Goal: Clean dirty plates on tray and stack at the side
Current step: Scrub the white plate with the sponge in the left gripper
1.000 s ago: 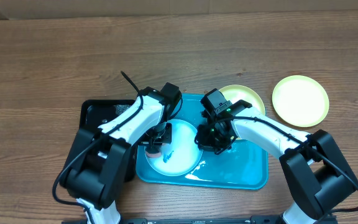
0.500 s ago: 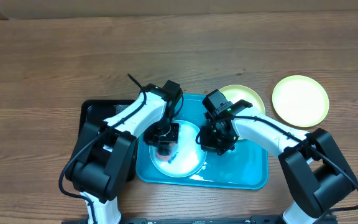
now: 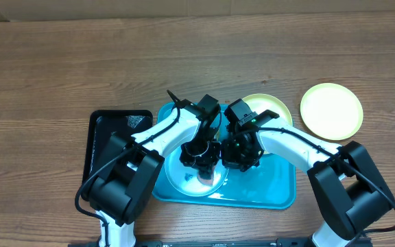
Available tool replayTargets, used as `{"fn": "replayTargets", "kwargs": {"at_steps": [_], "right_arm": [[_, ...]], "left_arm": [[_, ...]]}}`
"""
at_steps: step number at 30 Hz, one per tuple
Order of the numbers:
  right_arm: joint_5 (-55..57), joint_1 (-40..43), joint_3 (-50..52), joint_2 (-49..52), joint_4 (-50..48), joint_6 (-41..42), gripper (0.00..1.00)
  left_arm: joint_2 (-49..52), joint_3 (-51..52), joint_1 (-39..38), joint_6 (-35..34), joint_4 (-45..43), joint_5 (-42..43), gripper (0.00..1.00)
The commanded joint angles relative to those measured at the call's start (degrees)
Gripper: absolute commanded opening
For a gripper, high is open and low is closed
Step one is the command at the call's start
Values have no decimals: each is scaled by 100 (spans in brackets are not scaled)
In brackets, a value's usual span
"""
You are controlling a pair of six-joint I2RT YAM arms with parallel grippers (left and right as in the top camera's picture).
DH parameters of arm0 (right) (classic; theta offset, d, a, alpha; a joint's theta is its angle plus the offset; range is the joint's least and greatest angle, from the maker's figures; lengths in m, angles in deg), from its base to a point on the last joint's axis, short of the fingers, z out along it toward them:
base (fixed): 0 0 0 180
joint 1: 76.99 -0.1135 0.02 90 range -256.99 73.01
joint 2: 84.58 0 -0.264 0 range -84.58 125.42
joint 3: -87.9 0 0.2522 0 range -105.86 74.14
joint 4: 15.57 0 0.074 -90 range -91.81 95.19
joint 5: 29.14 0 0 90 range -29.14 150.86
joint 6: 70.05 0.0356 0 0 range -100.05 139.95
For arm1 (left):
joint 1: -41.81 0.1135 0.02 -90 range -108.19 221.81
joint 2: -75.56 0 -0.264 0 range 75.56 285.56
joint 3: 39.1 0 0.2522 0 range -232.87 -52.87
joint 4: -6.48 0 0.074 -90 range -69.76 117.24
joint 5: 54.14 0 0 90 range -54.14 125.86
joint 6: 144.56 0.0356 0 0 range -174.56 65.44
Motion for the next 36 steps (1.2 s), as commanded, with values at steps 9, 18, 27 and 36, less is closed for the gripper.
{"fn": "replayTargets", "kwargs": {"at_steps": [9, 18, 27, 36], "right_arm": [[-490, -66, -85, 4, -144, 42, 4], [-544, -55, -85, 4, -94, 238, 4], [-544, -55, -85, 2, -240, 304, 4], [-525, -55, -120, -22, -284, 306, 13]], "left_arm": [[380, 249, -9, -494, -431, -4039, 4], [380, 249, -4, -852, -866, -4833, 4], [380, 251, -4, -509, -870, -4271, 4], [380, 251, -4, -507, -859, -4041, 4]]}}
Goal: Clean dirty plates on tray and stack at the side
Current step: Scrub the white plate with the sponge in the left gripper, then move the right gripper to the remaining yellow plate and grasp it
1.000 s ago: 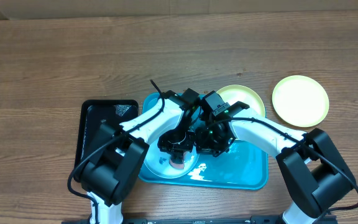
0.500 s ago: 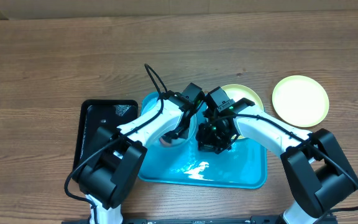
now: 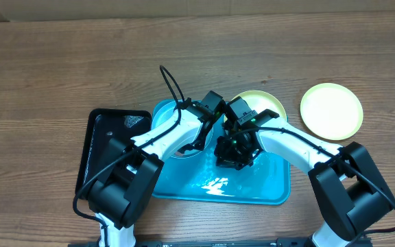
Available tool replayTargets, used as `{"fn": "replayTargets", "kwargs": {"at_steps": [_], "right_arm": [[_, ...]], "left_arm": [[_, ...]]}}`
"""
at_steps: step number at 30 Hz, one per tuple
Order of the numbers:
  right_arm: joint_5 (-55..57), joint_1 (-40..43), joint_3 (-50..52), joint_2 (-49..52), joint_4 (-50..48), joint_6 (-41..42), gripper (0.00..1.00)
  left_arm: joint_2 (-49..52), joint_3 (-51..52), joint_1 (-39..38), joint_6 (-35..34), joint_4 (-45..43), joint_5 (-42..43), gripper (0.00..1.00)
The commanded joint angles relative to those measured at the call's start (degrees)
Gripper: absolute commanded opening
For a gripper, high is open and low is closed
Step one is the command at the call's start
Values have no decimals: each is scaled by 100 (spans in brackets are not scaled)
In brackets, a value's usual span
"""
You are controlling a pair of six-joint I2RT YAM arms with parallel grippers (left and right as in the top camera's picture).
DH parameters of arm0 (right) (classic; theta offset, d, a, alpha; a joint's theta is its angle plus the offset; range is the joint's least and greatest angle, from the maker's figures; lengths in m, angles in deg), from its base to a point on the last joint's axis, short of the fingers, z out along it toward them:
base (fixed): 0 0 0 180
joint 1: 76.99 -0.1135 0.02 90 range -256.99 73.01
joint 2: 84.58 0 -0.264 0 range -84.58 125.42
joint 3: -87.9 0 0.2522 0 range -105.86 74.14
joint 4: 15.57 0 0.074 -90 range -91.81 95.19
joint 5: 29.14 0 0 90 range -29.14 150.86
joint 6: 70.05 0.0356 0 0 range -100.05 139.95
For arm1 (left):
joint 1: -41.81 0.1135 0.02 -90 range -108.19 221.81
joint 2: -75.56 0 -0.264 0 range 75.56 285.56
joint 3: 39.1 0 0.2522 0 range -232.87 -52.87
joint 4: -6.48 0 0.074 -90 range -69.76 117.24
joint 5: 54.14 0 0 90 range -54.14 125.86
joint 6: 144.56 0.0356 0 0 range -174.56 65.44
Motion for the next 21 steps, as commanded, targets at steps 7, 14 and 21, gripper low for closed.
{"fn": "replayTargets", "kwargs": {"at_steps": [7, 14, 21], "right_arm": [[1014, -55, -457, -131, 573, 509, 20], [1552, -42, -1051, -162, 1213, 785, 26], [1862, 348, -1381, -166, 1775, 1078, 30]], "left_arm": [[476, 278, 66, 74, 9, 33, 4], [476, 278, 66, 72, 9, 98, 4], [476, 275, 66, 72, 33, 140, 4]]}}
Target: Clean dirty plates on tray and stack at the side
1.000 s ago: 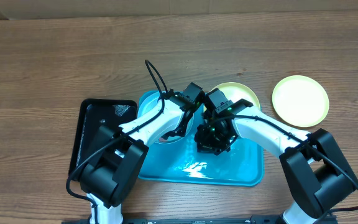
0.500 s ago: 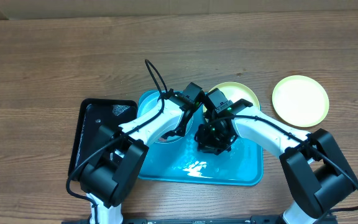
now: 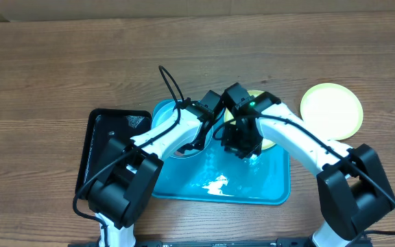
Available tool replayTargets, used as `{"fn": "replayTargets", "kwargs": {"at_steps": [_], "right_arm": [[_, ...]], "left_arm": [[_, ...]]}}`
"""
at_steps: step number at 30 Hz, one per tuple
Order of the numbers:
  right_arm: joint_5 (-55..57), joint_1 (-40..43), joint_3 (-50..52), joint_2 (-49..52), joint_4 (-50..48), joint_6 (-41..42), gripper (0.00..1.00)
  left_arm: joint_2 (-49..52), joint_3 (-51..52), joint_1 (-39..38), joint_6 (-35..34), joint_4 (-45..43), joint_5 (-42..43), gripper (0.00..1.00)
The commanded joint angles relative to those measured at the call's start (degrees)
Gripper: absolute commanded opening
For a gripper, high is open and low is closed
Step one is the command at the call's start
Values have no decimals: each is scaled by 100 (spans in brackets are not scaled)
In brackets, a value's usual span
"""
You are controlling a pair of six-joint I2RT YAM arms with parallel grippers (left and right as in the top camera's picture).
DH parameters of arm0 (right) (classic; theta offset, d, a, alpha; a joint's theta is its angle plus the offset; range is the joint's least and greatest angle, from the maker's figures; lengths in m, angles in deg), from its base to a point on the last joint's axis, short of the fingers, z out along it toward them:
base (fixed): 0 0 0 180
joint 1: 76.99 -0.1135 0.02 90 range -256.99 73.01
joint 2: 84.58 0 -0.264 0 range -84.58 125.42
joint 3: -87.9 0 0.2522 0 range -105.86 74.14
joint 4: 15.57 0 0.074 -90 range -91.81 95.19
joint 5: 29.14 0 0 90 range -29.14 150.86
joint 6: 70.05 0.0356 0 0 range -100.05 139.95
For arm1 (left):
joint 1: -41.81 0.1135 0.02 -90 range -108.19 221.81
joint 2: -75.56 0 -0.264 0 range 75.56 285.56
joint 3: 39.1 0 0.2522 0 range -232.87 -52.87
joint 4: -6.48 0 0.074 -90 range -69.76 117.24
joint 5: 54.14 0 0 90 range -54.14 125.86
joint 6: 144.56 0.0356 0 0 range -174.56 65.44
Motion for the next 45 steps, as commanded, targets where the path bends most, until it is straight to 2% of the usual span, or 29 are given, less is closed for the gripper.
{"fn": "replayTargets", "kwargs": {"at_steps": [1, 7, 10, 11, 13, 14, 19, 23, 31, 36, 40, 45], "right_arm": [[254, 299, -155, -164, 76, 186, 31], [201, 970, -317, -210, 177, -201, 31], [168, 1178, -415, -284, 269, -393, 32], [114, 1235, -446, -306, 278, -496, 32], [70, 1296, -490, -341, 295, -509, 32], [39, 1316, -511, -348, 295, -538, 32], [-358, 1325, -649, -358, 269, -815, 32], [-496, 1325, -695, -358, 212, -1012, 33], [-514, 1327, -732, -358, 146, -1069, 37], [-516, 1333, -739, -358, 122, -1064, 38], [-723, 1429, -739, -356, 103, -1106, 44], [-1051, 1425, -737, -356, 79, -1692, 55]], "left_arm": [[472, 284, 44, 66, 20, 98, 4], [472, 282, 44, 70, 17, 238, 4], [472, 251, 44, 74, 55, 273, 18], [470, 205, 44, 90, 107, 310, 18], [470, 59, 44, 166, 225, 417, 6], [470, -22, 39, 179, 291, 433, 4], [470, -415, 44, 179, 614, 422, 5], [470, -743, 85, 177, 901, 319, 16], [468, -1845, 125, 144, 1716, 37, 18], [468, -2345, 407, 13, 2118, -31, 18], [468, -2618, 876, -50, 2487, 15, 17], [459, -2739, 1473, -59, 2776, 466, 20]]}}
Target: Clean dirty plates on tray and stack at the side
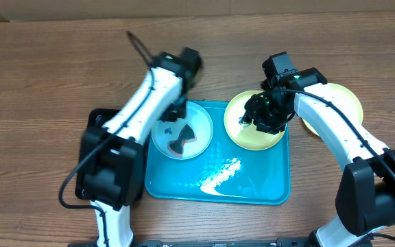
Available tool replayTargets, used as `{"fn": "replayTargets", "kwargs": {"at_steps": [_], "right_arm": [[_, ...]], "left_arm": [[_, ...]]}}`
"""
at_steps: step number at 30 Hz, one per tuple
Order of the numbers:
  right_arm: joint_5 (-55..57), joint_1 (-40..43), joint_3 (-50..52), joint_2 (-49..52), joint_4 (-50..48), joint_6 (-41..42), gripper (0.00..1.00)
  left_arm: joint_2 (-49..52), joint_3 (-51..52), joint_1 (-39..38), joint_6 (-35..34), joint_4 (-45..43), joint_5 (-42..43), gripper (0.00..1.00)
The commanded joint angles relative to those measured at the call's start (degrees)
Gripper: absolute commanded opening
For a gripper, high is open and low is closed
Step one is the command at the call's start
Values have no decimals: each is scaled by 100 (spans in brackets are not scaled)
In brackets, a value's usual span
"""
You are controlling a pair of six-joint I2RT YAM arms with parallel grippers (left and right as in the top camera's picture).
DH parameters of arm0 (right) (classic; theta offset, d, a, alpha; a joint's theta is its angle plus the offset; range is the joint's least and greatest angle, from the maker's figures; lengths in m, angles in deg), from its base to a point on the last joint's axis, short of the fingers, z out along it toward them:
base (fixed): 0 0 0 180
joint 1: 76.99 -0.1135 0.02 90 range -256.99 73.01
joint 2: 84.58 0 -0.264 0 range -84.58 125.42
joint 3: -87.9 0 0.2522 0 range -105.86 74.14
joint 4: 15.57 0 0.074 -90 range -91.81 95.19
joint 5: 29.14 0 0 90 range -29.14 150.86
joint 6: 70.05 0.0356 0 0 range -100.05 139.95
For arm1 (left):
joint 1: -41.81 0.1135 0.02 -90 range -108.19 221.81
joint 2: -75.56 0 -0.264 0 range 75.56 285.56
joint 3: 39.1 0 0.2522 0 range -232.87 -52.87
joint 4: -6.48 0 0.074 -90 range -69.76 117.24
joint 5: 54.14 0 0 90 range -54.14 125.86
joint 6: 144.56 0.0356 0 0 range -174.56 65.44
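A blue tray (218, 180) holds two plates. The clear plate (182, 135) at its back left carries dark red scraps. A yellow-green plate (252, 130) lies at the tray's back right. My left gripper (173, 114) hangs at the clear plate's far rim; its jaws are too small to read. My right gripper (259, 118) is low over the yellow-green plate, and the overhead view does not reveal whether it is open or shut. A second yellow-green plate (341, 103) rests on the table right of the tray, partly under my right arm.
A black tray (96, 140) sits left of the blue tray, mostly covered by my left arm. Bare wooden table (46, 68) runs along the back and both sides.
Both grippers were close together at the tray's back middle. The left one is now further back-left at the clear plate's rim, and the right one is to the right over the yellow-green plate.
Both grippers first stood together over the clear plate at the tray's front left. Later that plate lay at the tray's back left under my left arm. The right gripper then stood nearer the yellow-green plate, and now the two arms are apart, one at each plate.
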Motion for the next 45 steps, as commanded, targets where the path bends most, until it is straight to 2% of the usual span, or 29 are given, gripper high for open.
{"fn": "replayTargets", "kwargs": {"at_steps": [1, 6, 14, 20, 33, 39, 45], "right_arm": [[-271, -31, -184, -153, -52, -498, 56], [-293, -249, -162, -13, -190, -728, 57], [-422, -662, 72, 304, -789, -855, 55], [-420, -852, 254, 584, -1154, -546, 54], [-916, -898, 284, 1355, -1744, -654, 53], [-855, -1023, 271, 1349, -1641, -658, 52], [17, -951, -68, 1329, -927, -505, 50]], "left_arm": [[50, -157, 343, -98, 74, 343, 20], [50, -157, 522, 352, 31, 817, 20], [48, -179, 579, 396, 31, 839, 43], [-4, -251, 756, 402, 28, 1211, 43], [-564, -264, 863, 570, 15, 1283, 45], [-645, -264, 861, 568, -4, 1298, 46], [-647, -264, 863, 568, -35, 1320, 46]]}}
